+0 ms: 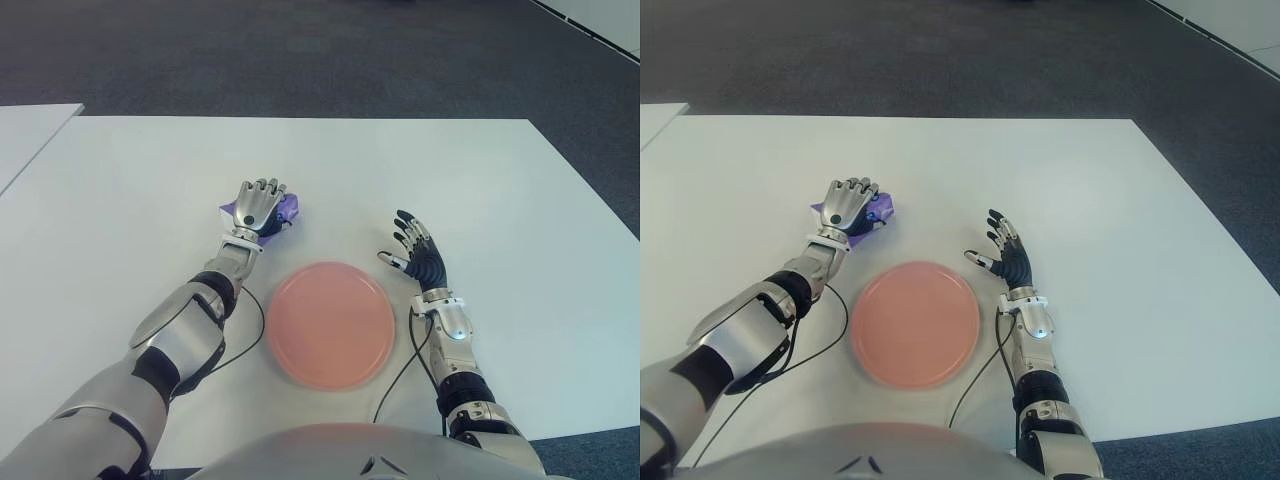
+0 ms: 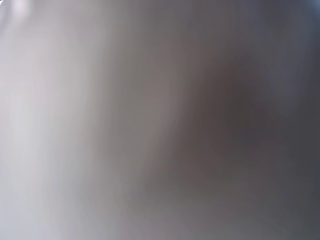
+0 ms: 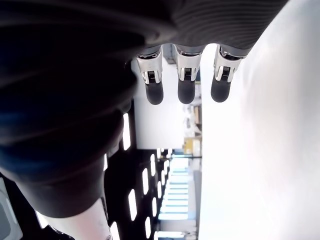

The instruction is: Put the tissue paper into the plate.

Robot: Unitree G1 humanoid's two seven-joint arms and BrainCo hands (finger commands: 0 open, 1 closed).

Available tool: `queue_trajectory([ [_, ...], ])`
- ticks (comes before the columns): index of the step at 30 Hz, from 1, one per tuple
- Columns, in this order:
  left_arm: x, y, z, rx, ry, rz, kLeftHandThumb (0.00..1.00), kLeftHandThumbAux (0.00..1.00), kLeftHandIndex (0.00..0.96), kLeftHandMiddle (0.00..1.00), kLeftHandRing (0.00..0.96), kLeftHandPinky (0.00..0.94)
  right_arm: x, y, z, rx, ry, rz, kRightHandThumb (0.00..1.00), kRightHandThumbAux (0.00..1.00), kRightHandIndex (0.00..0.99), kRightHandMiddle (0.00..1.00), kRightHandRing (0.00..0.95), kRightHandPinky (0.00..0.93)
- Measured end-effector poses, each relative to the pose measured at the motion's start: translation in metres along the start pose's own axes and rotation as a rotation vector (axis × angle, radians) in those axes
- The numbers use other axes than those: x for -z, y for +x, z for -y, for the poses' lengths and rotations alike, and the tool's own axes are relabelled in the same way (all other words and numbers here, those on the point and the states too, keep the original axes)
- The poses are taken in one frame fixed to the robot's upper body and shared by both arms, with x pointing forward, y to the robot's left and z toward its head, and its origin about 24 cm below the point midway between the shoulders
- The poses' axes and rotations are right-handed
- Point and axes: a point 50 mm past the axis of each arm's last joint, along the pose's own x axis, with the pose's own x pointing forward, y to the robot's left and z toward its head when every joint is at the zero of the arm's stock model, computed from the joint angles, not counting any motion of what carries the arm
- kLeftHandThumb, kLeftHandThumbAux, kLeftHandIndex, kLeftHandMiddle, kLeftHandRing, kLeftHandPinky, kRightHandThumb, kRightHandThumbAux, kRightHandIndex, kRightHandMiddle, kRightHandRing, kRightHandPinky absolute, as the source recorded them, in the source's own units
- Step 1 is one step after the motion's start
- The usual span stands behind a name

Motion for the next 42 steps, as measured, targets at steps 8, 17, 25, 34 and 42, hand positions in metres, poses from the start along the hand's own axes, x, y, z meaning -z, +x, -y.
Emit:
queue_trajectory([
  [8, 0.009, 0.009, -0.010, -0.073, -0.068, -0.063, 0.852, 0.667, 0.401, 0.548, 0.814, 0.797, -0.001, 0.001, 0.000, 0.004, 0.003, 0.007, 0.129, 0.888, 0.123, 0.093, 0.068, 0.088],
  [17, 0.016, 0.033, -0.041, -0.287, -0.124, -0.083, 0.851, 0.667, 0.400, 0.546, 0.812, 0.790, 0.000, 0.005, 0.000, -0.001, 0.014, 0.002, 0.131, 0.889, 0.124, 0.095, 0.069, 0.091],
  [25, 0.013, 0.048, -0.063, -0.440, -0.155, -0.061, 0.852, 0.667, 0.402, 0.547, 0.813, 0.806, 0.000, 0.007, 0.000, 0.004, 0.020, 0.001, 0.131, 0.890, 0.125, 0.095, 0.070, 0.092],
  [34, 0.013, 0.061, -0.092, -0.648, -0.192, -0.021, 0.851, 0.666, 0.405, 0.540, 0.807, 0.825, 0.000, 0.008, 0.000, 0.013, 0.027, 0.003, 0.146, 0.891, 0.131, 0.099, 0.073, 0.090],
  [42, 0.015, 0.069, -0.130, -0.918, -0.273, 0.024, 0.850, 0.667, 0.403, 0.540, 0.825, 0.835, 0.000, 0.008, 0.000, 0.019, 0.028, 0.002, 0.157, 0.885, 0.128, 0.094, 0.068, 0.078],
])
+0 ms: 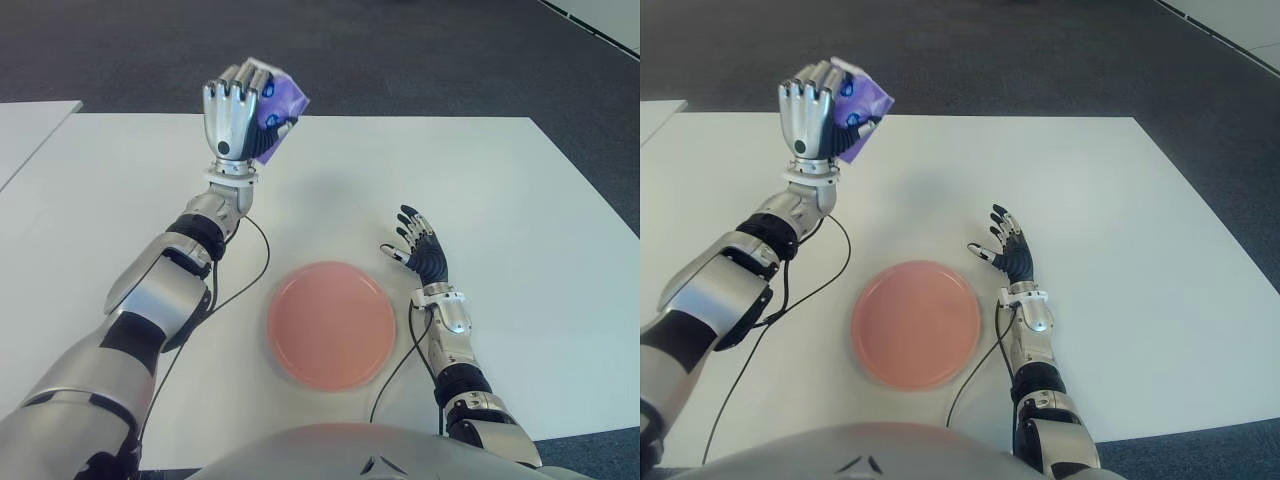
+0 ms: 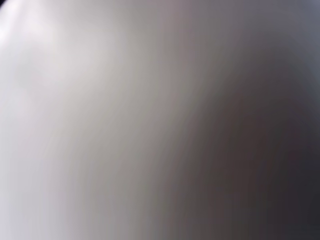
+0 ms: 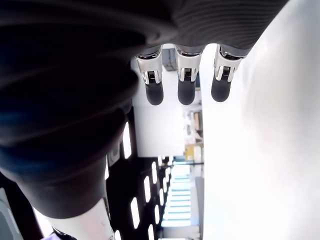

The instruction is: Put the tissue paper into the plate.

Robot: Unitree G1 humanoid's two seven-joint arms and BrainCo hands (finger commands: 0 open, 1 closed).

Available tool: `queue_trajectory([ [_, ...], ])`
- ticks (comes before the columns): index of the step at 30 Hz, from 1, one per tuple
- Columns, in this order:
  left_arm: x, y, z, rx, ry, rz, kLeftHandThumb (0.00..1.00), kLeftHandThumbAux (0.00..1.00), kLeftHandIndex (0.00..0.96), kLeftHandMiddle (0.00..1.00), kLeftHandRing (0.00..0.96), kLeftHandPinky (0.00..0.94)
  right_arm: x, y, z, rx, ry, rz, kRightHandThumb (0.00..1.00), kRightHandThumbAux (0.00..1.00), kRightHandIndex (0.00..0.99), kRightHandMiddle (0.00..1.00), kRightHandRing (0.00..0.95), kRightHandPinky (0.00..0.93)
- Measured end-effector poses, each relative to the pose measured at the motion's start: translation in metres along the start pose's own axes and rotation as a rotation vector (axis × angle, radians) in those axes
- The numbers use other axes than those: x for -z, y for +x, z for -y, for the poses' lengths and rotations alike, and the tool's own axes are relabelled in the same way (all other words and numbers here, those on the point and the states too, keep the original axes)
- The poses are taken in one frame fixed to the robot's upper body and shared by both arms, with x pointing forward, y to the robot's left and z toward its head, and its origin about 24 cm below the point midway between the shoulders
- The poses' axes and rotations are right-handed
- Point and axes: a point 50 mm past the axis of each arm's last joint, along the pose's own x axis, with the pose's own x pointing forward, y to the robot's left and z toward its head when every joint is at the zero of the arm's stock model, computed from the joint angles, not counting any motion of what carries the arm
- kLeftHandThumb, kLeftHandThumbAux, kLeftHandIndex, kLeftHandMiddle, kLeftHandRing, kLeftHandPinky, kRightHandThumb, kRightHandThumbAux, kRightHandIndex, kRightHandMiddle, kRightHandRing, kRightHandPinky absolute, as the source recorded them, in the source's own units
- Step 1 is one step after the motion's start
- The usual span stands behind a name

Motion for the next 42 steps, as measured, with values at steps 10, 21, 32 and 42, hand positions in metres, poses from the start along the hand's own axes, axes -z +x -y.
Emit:
queue_trajectory([
  [10, -0.018, 0.023, -0.016, -0.205, -0.151, 0.099, 0.849, 0.668, 0.400, 0.539, 0.847, 0.851, 0.000, 0.001, -0.001, 0.006, -0.004, -0.002, 0.146, 0.878, 0.112, 0.078, 0.051, 0.072],
  [21, -0.040, 0.038, -0.040, -0.335, -0.259, 0.196, 0.852, 0.666, 0.405, 0.540, 0.876, 0.865, 0.001, 0.001, -0.003, 0.044, -0.006, -0.004, 0.158, 0.886, 0.123, 0.085, 0.057, 0.072],
  [32, -0.077, -0.004, -0.070, -0.212, -0.431, 0.284, 0.855, 0.664, 0.406, 0.540, 0.848, 0.835, 0.000, 0.003, -0.013, 0.028, -0.012, -0.003, 0.118, 0.870, 0.113, 0.075, 0.049, 0.056],
  [42, -0.084, -0.038, -0.088, 0.192, -0.692, 0.249, 0.853, 0.668, 0.400, 0.533, 0.806, 0.762, -0.002, -0.001, -0.016, 0.024, -0.032, 0.015, 0.071, 0.863, 0.115, 0.086, 0.060, 0.083],
])
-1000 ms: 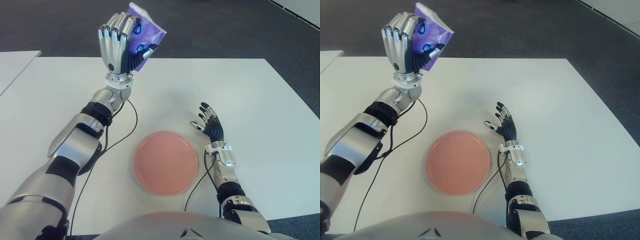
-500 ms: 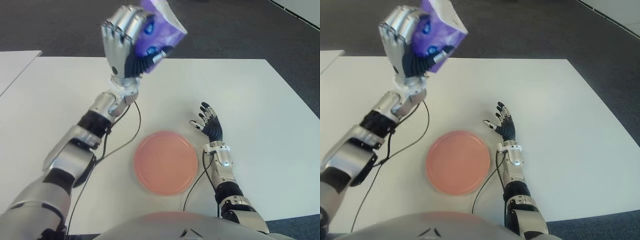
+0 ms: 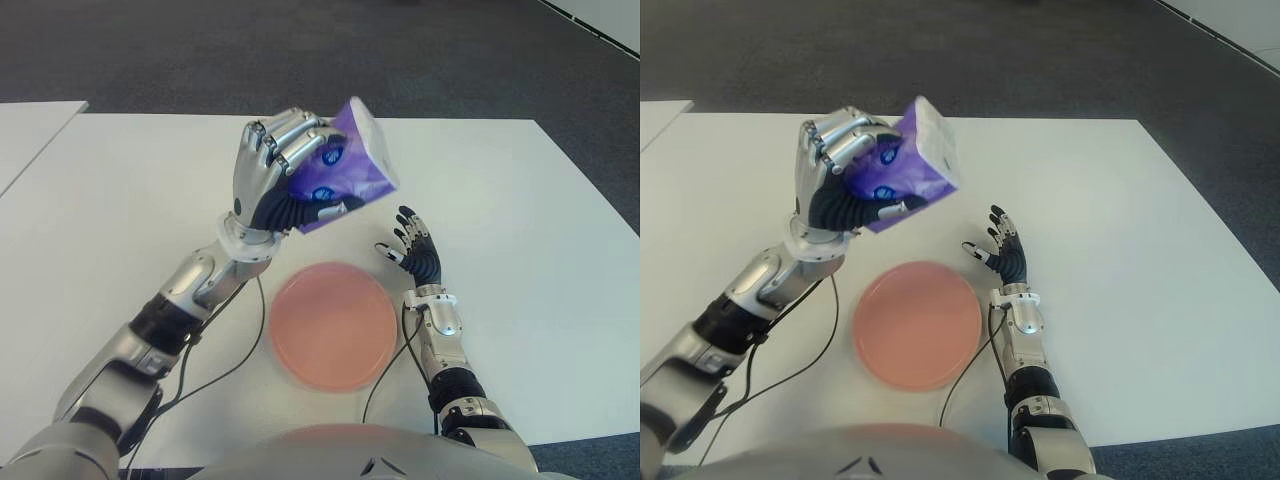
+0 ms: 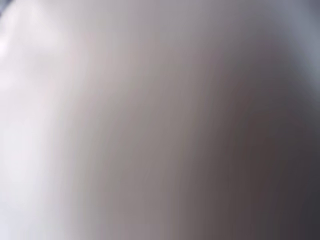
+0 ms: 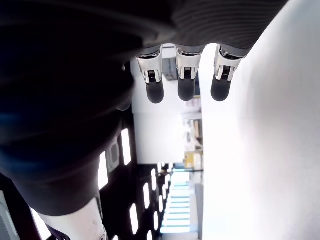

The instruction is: Put the tissue paper into the plate.

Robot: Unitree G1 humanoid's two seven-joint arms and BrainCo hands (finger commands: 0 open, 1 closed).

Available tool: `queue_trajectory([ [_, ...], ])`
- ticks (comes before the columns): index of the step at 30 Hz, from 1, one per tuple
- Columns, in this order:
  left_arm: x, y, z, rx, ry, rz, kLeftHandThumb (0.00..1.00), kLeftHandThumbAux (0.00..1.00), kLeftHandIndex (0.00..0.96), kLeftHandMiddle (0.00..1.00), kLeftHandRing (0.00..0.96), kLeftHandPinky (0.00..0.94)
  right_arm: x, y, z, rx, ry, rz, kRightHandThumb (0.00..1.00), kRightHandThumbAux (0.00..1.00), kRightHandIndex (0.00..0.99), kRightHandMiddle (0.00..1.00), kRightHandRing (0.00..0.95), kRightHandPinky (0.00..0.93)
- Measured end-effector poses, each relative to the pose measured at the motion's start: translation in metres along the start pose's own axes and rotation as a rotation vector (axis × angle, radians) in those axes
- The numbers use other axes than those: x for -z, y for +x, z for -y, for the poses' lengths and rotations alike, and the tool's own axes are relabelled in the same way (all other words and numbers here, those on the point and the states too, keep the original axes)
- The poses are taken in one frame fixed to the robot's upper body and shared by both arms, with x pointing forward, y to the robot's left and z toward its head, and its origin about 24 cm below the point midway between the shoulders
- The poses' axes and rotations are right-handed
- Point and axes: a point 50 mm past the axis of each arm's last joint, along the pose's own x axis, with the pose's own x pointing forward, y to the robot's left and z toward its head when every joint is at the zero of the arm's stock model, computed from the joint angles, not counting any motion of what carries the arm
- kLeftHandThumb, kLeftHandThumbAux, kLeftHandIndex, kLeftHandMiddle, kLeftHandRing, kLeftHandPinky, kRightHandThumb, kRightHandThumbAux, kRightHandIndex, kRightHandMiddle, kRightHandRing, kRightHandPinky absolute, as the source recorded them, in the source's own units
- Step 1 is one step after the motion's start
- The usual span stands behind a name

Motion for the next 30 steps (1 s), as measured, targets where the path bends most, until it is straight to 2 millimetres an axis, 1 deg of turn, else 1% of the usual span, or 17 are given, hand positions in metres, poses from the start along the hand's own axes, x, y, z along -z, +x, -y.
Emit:
queue_trajectory([
  [4, -0.007, -0.017, 0.006, 0.197, -0.112, -0.007, 0.852, 0.668, 0.399, 0.532, 0.795, 0.756, 0.000, -0.002, -0.005, -0.017, -0.039, 0.011, 0.058, 0.867, 0.118, 0.091, 0.068, 0.089],
  [7, -0.017, -0.033, 0.010, 0.336, -0.176, 0.008, 0.851, 0.668, 0.400, 0.534, 0.785, 0.755, -0.001, -0.001, -0.007, -0.022, -0.048, 0.030, 0.033, 0.862, 0.113, 0.088, 0.067, 0.085],
  [9, -0.024, -0.040, 0.010, 0.384, -0.205, 0.017, 0.851, 0.668, 0.400, 0.535, 0.783, 0.753, -0.001, -0.001, -0.008, -0.019, -0.048, 0.035, 0.021, 0.858, 0.109, 0.085, 0.063, 0.076],
  [13, -0.034, -0.048, 0.006, 0.438, -0.228, 0.033, 0.850, 0.668, 0.401, 0.537, 0.774, 0.741, 0.002, -0.001, -0.007, -0.020, -0.046, 0.015, 0.005, 0.848, 0.110, 0.086, 0.058, 0.052],
  [16, -0.036, -0.053, 0.003, 0.506, -0.224, 0.043, 0.850, 0.668, 0.401, 0.537, 0.768, 0.734, 0.005, -0.002, -0.006, -0.019, -0.043, -0.024, 0.002, 0.843, 0.118, 0.094, 0.058, 0.042],
  [24, -0.034, -0.063, 0.003, 0.676, -0.195, 0.075, 0.849, 0.668, 0.402, 0.537, 0.751, 0.722, 0.004, -0.003, -0.008, -0.030, -0.033, -0.020, 0.004, 0.833, 0.133, 0.115, 0.064, 0.032],
  [28, -0.035, -0.069, 0.003, 0.751, -0.172, 0.102, 0.849, 0.667, 0.403, 0.540, 0.757, 0.763, 0.003, -0.004, -0.009, -0.036, -0.038, -0.014, 0.002, 0.828, 0.128, 0.115, 0.062, 0.035],
  [30, -0.035, -0.072, 0.004, 0.783, -0.152, 0.120, 0.850, 0.666, 0.406, 0.548, 0.777, 0.796, 0.002, -0.004, -0.009, -0.037, -0.039, -0.013, 0.000, 0.825, 0.123, 0.111, 0.061, 0.039],
])
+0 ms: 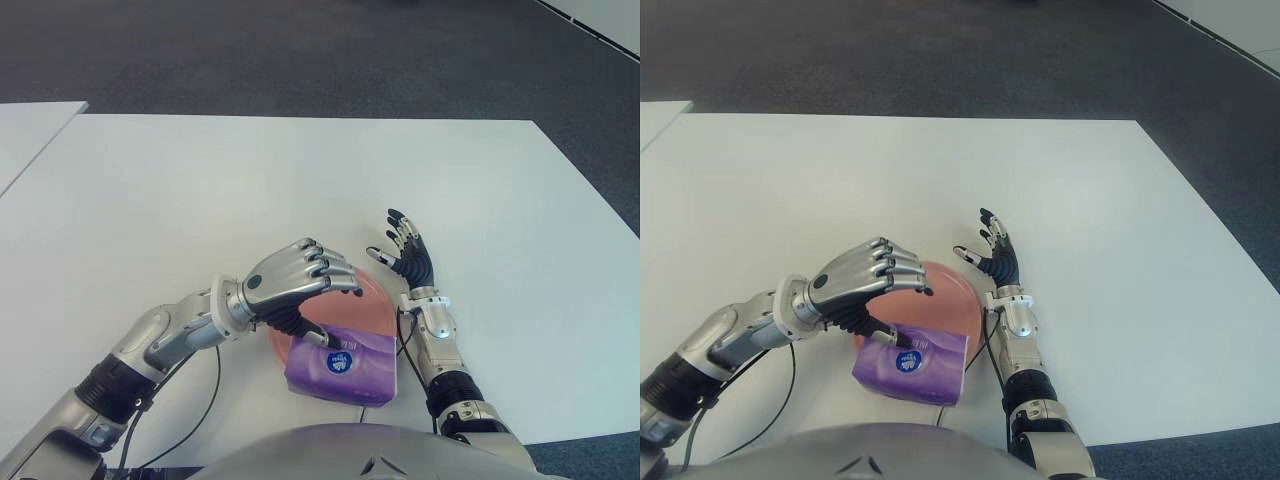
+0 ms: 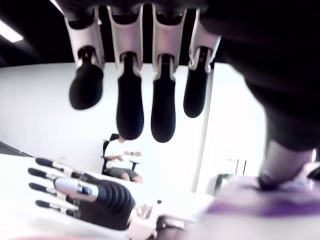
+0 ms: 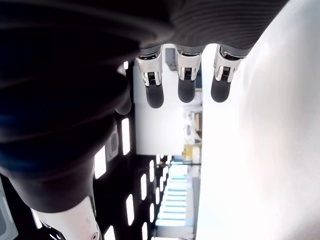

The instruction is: Put the tissue paper into the plate.

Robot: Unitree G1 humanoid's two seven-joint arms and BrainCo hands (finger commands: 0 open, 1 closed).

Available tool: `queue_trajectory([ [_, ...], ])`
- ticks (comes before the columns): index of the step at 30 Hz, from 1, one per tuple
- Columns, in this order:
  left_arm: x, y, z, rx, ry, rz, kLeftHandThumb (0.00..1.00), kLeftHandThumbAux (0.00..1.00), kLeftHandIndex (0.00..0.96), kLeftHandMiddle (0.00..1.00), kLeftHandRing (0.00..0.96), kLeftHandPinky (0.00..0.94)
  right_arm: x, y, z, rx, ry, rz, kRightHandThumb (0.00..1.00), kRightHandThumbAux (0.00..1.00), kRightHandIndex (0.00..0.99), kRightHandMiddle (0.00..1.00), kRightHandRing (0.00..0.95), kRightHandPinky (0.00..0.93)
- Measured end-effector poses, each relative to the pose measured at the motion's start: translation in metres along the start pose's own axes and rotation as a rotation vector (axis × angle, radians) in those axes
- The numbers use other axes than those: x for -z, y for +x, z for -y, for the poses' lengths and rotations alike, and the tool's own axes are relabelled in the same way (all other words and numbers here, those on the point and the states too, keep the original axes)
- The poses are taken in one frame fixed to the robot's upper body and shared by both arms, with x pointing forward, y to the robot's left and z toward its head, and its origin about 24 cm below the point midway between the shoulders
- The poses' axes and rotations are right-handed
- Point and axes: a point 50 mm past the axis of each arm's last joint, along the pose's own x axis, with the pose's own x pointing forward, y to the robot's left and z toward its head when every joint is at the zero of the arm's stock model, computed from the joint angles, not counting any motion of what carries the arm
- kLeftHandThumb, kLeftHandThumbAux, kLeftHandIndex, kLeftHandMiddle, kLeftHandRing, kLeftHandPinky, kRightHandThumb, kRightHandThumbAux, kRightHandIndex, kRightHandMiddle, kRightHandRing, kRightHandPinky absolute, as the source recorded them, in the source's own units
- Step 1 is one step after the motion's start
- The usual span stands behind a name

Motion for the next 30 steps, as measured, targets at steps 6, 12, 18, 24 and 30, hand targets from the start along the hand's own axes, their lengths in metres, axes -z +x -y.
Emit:
queue_trajectory([
  [6, 0.000, -0.003, 0.006, 0.054, 0.042, 0.032, 0.851, 0.664, 0.411, 0.560, 0.820, 0.839, 0.001, 0.000, -0.001, -0.003, 0.002, -0.015, 0.000, 0.825, 0.115, 0.107, 0.060, 0.044],
  [12, -0.003, -0.002, 0.010, 0.037, 0.055, 0.070, 0.851, 0.664, 0.409, 0.559, 0.848, 0.855, 0.002, -0.002, -0.003, -0.006, 0.005, -0.030, 0.000, 0.828, 0.115, 0.104, 0.059, 0.041],
  [18, -0.004, -0.002, 0.017, 0.021, 0.075, 0.078, 0.851, 0.665, 0.405, 0.556, 0.856, 0.862, 0.002, -0.002, -0.003, 0.001, 0.006, -0.030, 0.000, 0.833, 0.115, 0.100, 0.056, 0.046],
  [24, -0.004, -0.003, 0.018, 0.004, 0.091, 0.085, 0.851, 0.666, 0.403, 0.552, 0.849, 0.853, 0.001, -0.002, -0.003, 0.004, 0.007, -0.032, 0.000, 0.838, 0.109, 0.096, 0.054, 0.037],
  [30, -0.001, -0.004, 0.019, -0.014, 0.096, 0.079, 0.852, 0.666, 0.405, 0.547, 0.828, 0.827, 0.002, -0.002, -0.003, 0.004, 0.009, -0.045, 0.000, 0.832, 0.104, 0.094, 0.051, 0.024],
])
